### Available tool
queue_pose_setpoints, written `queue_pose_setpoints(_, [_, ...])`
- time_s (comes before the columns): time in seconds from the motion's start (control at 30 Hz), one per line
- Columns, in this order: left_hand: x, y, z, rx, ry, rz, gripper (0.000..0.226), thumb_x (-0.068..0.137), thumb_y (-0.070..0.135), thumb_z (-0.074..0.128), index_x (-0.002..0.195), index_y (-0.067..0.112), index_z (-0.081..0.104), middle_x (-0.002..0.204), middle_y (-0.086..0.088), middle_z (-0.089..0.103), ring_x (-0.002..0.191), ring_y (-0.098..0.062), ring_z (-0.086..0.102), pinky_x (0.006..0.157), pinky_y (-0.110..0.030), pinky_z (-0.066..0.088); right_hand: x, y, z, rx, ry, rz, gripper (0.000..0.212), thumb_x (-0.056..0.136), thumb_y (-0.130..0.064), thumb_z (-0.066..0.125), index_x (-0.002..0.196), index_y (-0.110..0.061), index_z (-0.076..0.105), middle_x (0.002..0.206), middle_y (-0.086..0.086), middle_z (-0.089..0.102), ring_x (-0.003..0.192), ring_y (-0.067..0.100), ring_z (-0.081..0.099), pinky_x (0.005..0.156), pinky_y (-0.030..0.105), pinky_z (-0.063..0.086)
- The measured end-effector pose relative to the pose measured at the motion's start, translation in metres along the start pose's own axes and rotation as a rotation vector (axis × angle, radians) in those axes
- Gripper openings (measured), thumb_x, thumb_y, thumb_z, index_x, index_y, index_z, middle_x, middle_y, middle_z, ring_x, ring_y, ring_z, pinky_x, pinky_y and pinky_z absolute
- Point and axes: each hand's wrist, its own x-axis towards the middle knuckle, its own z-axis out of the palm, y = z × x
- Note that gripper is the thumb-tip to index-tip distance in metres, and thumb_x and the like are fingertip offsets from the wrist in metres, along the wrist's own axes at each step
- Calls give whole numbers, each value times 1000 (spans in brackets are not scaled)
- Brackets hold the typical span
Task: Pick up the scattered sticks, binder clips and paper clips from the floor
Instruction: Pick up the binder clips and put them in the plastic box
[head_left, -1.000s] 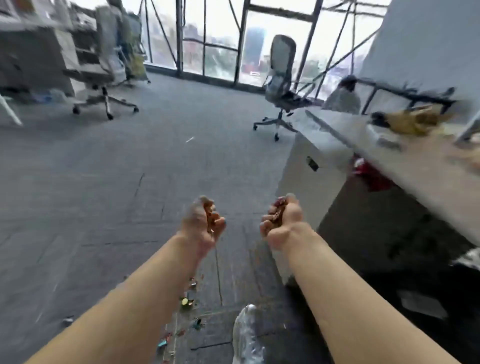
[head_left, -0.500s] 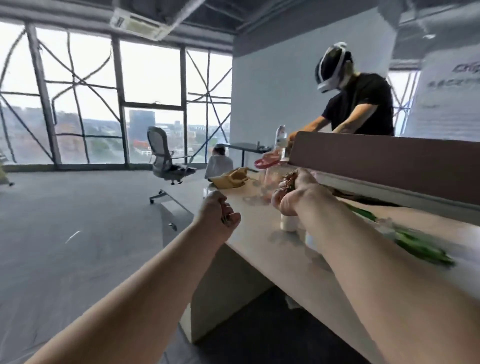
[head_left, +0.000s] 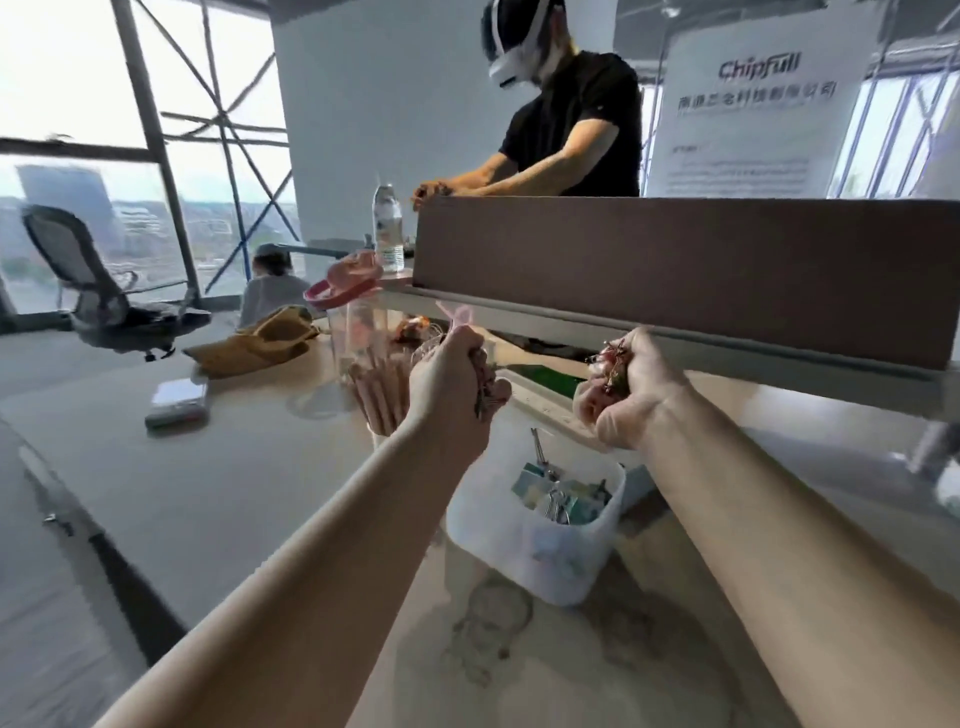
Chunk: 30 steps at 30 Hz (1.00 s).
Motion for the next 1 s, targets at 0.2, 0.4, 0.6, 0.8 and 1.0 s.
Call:
queue_pose_setpoints(0.2, [30,-29,0,182,6,98,29,86,-1,49,62,13,41,52,0,35,43,-10,32,41,-20,31,28,21,0,-114,28,-39,20,78,-24,52,64,-16,40,44,-1,44,30,9,35,33,14,27])
queue_pose_setpoints(0.4, [38,-34,-13,413,-20,229,26,85,0,52,63,11,45,48,3,40,46,-12,37,46,-27,36,25,43,7,-303,80,-152,24,86,-28,52,66,-14,48,54,1,48,38,10,45,40,19,34])
queue_pose_setpoints(0.6, [28,-39,-20,439,-67,193,25,84,-2,54,65,13,48,50,2,44,50,-15,38,46,-28,35,20,48,7,-655,130,-417,23,88,-30,54,70,-14,56,54,-2,51,41,6,48,42,19,38])
queue_pose_setpoints(0.8, [26,-36,-23,433,-64,155,18,86,-2,54,76,13,51,53,2,46,48,-13,40,47,-27,35,29,46,-2,-779,43,-361,21,83,-34,61,76,-15,68,74,6,66,71,21,62,68,34,53])
queue_pose_setpoints(1.0, [26,-36,-24,424,-64,145,20,86,-1,56,97,11,67,61,-3,54,48,-11,47,42,-23,39,36,44,-8,-870,-112,-382,27,85,-18,53,70,-22,75,82,5,67,79,22,61,67,35,50])
